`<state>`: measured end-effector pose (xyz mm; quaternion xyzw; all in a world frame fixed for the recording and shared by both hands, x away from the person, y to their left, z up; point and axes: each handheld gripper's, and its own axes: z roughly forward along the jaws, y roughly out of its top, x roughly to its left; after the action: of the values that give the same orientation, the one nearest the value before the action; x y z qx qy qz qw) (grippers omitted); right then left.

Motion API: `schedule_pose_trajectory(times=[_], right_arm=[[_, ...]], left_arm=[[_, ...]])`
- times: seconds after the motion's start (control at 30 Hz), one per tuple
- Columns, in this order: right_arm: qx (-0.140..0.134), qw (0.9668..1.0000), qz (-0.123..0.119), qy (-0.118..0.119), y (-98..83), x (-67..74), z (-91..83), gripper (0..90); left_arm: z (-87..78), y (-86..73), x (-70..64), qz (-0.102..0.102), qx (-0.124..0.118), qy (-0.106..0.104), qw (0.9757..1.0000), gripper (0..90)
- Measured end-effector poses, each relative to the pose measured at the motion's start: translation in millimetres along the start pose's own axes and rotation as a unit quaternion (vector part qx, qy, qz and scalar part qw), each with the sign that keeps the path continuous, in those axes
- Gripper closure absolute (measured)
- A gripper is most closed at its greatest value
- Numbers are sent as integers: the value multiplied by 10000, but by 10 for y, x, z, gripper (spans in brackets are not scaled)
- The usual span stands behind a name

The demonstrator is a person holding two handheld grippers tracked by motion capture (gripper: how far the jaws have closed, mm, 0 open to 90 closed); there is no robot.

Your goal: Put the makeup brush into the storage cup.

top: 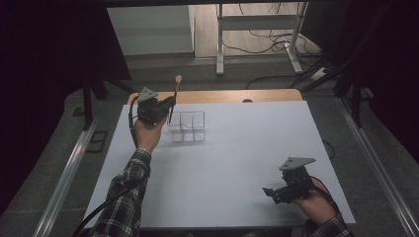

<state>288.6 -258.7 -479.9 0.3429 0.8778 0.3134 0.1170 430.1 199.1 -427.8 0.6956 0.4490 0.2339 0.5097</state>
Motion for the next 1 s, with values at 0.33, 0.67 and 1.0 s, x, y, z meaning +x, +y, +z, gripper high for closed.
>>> schedule_pose_trajectory(times=[0.33,0.67,1.0], right_arm=[[9,10000,12,19,-1,5,3,0],[30,10000,-12,32,-2,10,7,0],[55,10000,-19,44,-3,15,13,0]], left_arm=[[65,-6,20,-14,-10,63,10000,833],[105,-70,27,5,-6,117,9999,833],[157,-140,42,47,-36,132,9999,832]])
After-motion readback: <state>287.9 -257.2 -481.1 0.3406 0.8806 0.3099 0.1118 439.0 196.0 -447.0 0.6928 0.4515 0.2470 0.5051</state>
